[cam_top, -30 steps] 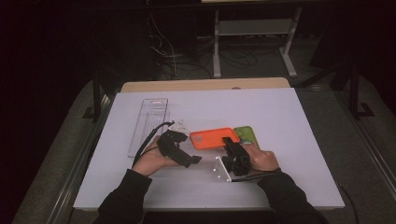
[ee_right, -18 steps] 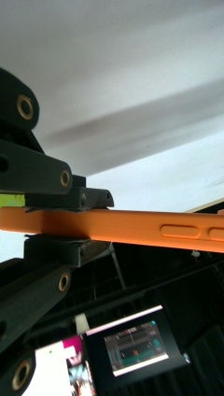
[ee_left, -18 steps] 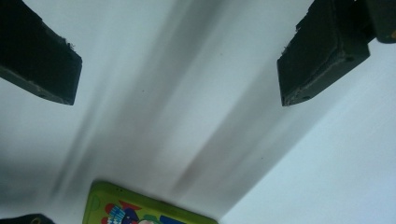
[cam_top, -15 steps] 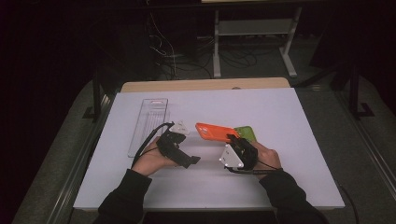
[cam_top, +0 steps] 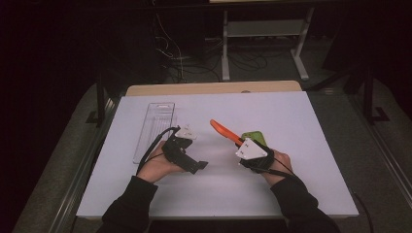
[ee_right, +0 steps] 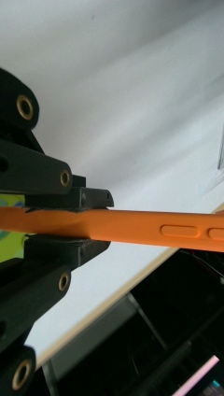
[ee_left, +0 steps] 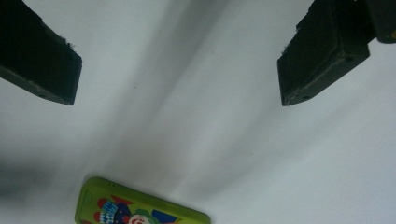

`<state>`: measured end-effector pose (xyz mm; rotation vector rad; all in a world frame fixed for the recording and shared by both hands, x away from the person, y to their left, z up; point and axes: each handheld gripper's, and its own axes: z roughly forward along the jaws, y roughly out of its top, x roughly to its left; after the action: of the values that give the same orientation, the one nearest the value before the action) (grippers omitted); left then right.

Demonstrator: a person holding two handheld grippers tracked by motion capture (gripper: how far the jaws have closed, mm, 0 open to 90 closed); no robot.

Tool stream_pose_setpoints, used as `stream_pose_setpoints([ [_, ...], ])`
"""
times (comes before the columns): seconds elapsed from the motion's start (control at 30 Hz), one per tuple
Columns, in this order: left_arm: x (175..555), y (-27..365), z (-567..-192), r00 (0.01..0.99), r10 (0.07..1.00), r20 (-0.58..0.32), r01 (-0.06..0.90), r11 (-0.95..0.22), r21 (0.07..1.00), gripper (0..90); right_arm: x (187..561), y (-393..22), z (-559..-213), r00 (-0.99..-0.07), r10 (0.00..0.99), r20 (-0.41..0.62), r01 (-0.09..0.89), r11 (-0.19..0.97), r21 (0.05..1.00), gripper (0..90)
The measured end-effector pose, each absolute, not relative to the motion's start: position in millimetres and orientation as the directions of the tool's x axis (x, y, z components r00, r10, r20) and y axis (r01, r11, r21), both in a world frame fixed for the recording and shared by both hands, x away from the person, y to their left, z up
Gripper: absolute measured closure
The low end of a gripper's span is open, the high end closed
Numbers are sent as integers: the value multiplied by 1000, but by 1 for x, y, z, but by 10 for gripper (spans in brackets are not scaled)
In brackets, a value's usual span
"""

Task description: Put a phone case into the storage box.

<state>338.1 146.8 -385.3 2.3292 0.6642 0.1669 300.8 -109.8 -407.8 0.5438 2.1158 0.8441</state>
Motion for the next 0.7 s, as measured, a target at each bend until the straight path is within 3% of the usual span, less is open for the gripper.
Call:
stream_pose_setpoints([
  [0.33,338,146,-387,849,522,-80,432,-600,673,0,309,-119,-402,-649,714,-260,245,520,818,781],
  [0.7,340,150,-385,835,544,-84,444,-575,688,0,317,-127,-401,-673,739,-42,367,383,848,783],
])
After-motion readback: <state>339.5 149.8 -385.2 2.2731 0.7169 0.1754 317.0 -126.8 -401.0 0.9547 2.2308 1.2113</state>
